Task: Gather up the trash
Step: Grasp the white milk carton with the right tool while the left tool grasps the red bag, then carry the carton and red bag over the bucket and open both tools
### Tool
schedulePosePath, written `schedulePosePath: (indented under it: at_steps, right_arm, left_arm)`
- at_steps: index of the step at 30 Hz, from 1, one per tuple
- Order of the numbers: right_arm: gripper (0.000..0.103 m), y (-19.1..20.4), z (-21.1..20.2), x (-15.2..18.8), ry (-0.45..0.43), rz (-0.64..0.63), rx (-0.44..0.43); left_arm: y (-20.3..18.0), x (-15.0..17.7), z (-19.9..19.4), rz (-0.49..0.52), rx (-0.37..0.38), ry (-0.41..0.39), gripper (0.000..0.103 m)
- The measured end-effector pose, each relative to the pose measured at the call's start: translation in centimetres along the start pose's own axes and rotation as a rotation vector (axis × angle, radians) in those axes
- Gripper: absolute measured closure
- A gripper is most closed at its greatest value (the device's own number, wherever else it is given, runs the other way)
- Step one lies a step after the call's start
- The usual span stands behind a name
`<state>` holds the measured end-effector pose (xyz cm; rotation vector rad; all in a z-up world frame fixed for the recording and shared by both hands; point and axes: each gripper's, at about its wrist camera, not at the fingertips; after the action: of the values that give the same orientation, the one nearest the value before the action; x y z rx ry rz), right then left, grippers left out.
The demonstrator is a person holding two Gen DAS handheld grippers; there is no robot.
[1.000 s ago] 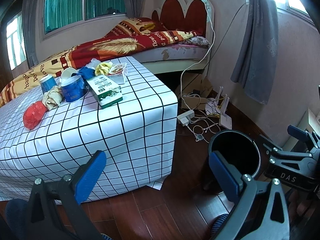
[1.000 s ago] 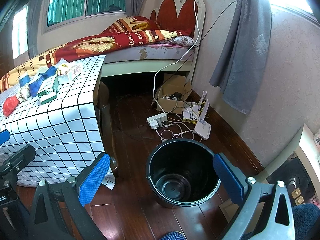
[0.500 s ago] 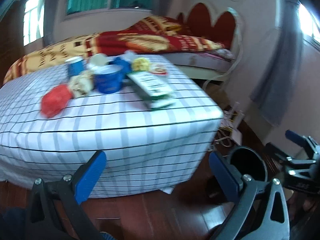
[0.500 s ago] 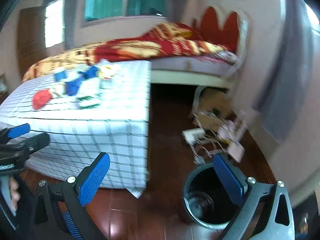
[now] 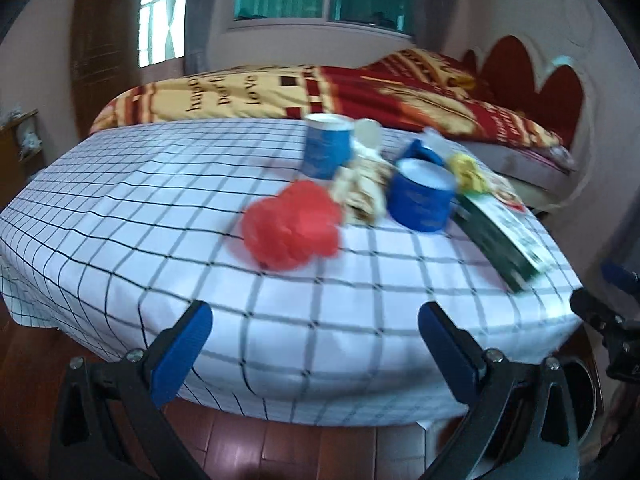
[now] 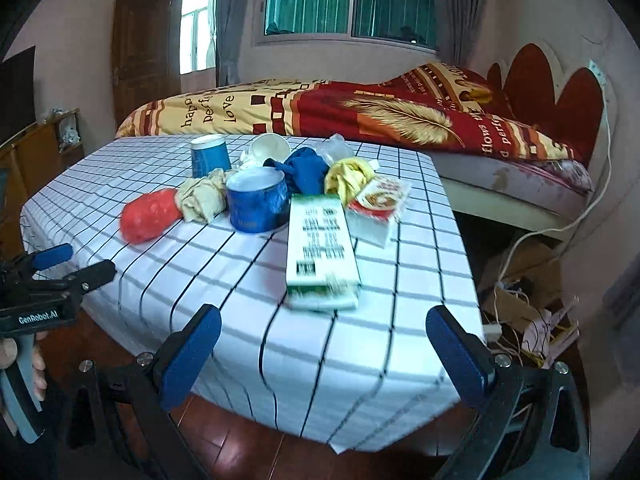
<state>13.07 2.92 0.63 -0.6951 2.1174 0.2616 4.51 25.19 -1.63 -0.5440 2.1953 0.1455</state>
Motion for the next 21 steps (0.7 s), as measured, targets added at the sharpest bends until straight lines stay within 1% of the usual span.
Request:
schedulePosePath:
  at_steps: [2,4,5,8,12,14,15,16,17,18,19,20,21]
  right_arm:
    - [0.001,0.1,1.7,-0.8,0.012,0.005,-0.010]
    - [0.008,0.2,3.2,-1.4,0.033,0.011,-0.020]
    - [0.010,0.2,3.9,-1.6,0.043,0.009,-0.020]
    - [0.014,0.2,6.0,-2.0,0.074,0.009,-0.014]
    - [0.019,-0.1,7.4,-2.1,0.089,0.025,-0.014]
    - [0.026,-0.2,7.9,-2.1,0.094,0.031,-0.020]
    - [0.032,-0.1,8.1,-2.1,0.100,0.031,-0.022]
    - [0.040,-0.1,8.3,-2.1,0.105,0.032,-0.024]
    - [0.046,-0.1,8.5,-2.1,0.113,0.035,-0.028]
    - [0.046,0.0,8.6,-2.1,0.115,0.036,-0.031]
    - [0.047,0.1,8.6,-2.1,0.112,0.035,-0.031]
    - [0.047,0.2,8.6,-2.1,0.112,0.033,-0.029]
    - [0.047,0.3,8.6,-2.1,0.110,0.032,-0.025]
  left_arm:
    - [0.5,-0.7,1.3,-0.012,-0.011,-0.009,0.000]
    - [0.9,-1.3,2.4,-0.017,-0.011,-0.004,0.000]
    - [1.0,-1.5,2.9,-0.022,-0.008,-0.003,0.000]
    - [1.5,-2.2,4.2,-0.026,0.002,0.004,0.006]
    - [2.0,-2.7,5.4,-0.039,0.025,0.012,0.009]
    - [2.0,-2.8,5.7,-0.042,0.034,0.015,0.011]
    - [2.0,-2.8,5.9,-0.041,0.041,0.019,0.013]
    - [1.9,-2.9,6.1,-0.040,0.048,0.022,0.016]
    - [1.8,-2.9,6.4,-0.037,0.055,0.025,0.020]
    - [1.7,-2.9,6.6,-0.032,0.059,0.027,0.022]
    - [1.6,-2.9,6.8,-0.028,0.065,0.033,0.031]
    - [1.6,-2.9,6.9,-0.024,0.080,0.037,0.047]
    - [1.6,-2.8,6.9,-0.023,0.090,0.038,0.054]
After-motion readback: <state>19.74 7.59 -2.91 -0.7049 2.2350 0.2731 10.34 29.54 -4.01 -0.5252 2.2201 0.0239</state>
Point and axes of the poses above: each gripper's, at about its wrist camera, not at the fingertips, and z roughly the way its jaws point, y to its left, x to its underside
